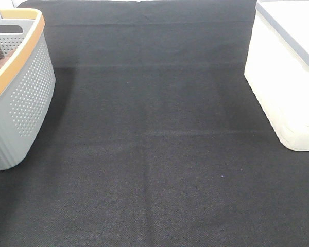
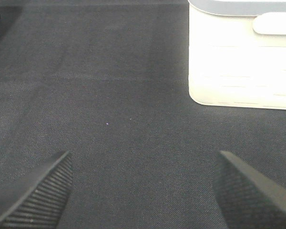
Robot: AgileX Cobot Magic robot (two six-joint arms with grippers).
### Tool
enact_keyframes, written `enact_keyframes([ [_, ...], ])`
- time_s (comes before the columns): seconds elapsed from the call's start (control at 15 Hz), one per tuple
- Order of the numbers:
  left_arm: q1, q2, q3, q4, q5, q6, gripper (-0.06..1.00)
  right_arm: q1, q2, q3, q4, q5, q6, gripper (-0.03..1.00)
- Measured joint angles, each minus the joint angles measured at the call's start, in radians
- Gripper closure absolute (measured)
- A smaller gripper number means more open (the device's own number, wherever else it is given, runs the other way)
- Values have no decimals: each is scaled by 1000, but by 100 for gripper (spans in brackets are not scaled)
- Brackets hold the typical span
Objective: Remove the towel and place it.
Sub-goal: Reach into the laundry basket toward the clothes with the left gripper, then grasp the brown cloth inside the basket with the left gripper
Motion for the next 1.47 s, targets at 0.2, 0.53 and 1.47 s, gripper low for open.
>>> enact_keyframes([
  [0.2, 0, 214, -213, 75, 3, 2, 12, 0, 0, 0, 0, 0, 0, 20],
  [0.53, 1, 450, -517, 289, 54, -88, 12, 0, 0, 0, 0, 0, 0, 20],
  [1.47, 66, 981, -1047, 704, 573, -586, 12, 0, 0, 0, 1, 0, 0, 20],
])
